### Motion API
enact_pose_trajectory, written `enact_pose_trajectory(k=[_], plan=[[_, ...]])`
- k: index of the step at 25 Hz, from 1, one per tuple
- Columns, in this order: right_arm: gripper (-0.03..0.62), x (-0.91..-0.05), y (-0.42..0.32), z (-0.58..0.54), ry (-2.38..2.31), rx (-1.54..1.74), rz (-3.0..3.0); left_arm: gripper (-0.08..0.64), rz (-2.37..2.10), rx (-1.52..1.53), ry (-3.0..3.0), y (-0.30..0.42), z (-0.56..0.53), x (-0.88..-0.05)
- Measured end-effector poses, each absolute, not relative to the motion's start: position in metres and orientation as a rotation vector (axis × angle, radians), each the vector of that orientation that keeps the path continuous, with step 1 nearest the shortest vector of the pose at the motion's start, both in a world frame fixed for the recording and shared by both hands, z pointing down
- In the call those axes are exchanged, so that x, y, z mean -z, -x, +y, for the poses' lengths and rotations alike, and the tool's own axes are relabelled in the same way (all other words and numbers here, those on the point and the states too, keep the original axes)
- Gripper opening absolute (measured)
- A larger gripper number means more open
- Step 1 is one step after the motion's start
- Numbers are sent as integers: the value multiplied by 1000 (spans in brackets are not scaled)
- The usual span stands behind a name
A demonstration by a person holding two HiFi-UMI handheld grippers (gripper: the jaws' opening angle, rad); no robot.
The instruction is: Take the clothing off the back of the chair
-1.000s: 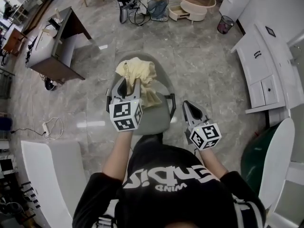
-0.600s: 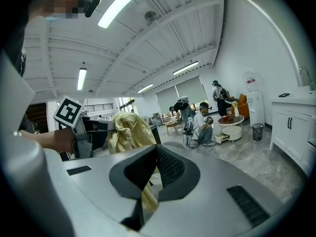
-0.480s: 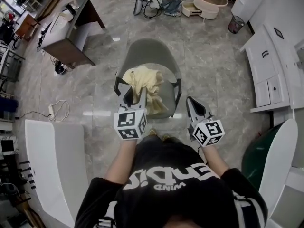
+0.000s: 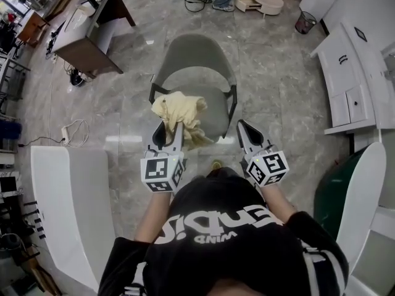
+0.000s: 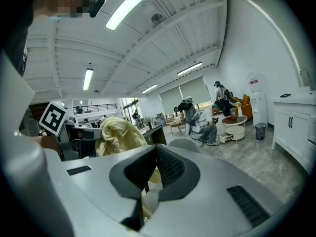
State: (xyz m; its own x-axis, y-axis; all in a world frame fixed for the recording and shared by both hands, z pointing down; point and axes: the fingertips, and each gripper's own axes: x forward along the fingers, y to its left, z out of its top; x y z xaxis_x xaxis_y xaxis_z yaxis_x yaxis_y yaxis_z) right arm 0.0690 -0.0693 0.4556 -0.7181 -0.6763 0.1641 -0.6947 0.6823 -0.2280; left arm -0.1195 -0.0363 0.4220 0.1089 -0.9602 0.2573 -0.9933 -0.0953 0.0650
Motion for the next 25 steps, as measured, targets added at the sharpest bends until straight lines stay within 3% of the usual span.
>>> enact_pose_trajectory(k=[25], plan=[[14,-455,-53,15,-1199,-326,-2779,149,-1965,-170,-2082,144,74,-451]])
